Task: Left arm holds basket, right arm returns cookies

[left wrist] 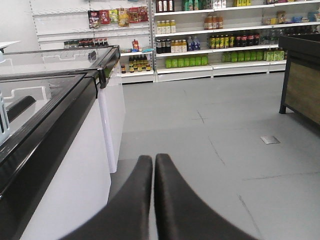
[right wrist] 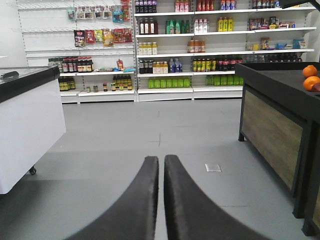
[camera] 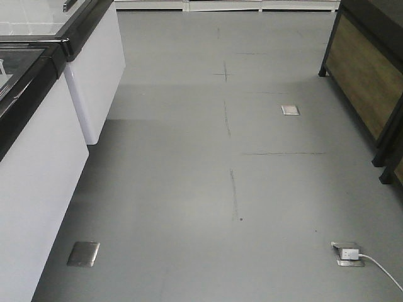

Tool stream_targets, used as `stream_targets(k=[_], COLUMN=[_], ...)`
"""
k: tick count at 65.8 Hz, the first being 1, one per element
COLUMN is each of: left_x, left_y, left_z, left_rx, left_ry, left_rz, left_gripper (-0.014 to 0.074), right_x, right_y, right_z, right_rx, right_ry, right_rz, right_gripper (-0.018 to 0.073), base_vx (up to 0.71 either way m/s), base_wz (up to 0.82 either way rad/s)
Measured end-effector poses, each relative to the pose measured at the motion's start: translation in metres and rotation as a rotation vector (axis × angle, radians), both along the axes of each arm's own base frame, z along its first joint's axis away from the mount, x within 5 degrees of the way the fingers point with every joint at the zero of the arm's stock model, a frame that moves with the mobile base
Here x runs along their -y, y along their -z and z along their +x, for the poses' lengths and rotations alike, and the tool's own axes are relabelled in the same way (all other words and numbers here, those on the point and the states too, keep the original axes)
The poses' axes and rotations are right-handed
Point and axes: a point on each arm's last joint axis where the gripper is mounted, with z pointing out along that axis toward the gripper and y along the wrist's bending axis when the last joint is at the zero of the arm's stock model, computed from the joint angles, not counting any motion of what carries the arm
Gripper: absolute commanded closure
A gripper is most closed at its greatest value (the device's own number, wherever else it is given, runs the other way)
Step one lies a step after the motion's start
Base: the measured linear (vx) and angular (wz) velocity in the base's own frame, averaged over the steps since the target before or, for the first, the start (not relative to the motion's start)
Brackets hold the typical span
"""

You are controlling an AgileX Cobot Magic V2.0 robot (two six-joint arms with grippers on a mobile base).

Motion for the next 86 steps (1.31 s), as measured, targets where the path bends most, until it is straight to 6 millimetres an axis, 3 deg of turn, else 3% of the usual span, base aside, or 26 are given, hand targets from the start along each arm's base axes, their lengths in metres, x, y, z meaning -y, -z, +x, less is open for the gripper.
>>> stream_targets(k=[52,61,72,86], left_x=[0.0,0.0,0.0,0.0], left_y=[-0.005,-0.023,-0.061,-0.1], left_z=[0.0,-0.002,-0.008,0.005], left_rx=[0.041,0.111,0.2,0.086], left_ry=[0.0,0.002,0.003,-0.002], left_rz=[-0.021,-0.041,-0.042,-0.041], left_gripper=[0.0602,0.0602,0.0602,0.0602], right_x=[0.0,0.0,0.0,0.0], right_y=[0.0,0.0,0.0,0.0], right_z=[0.0,0.0,0.0,0.0], right_rx=[0.0,0.0,0.0,0.0], right_ry=[0.0,0.0,0.0,0.0], right_rz=[0.0,0.0,0.0,0.0], right_gripper=[0.0565,0.0565,0.0565,0.0565], base_vx=[0.0,0.0,0.0,0.0], base_wz=[0.0,0.0,0.0,0.0])
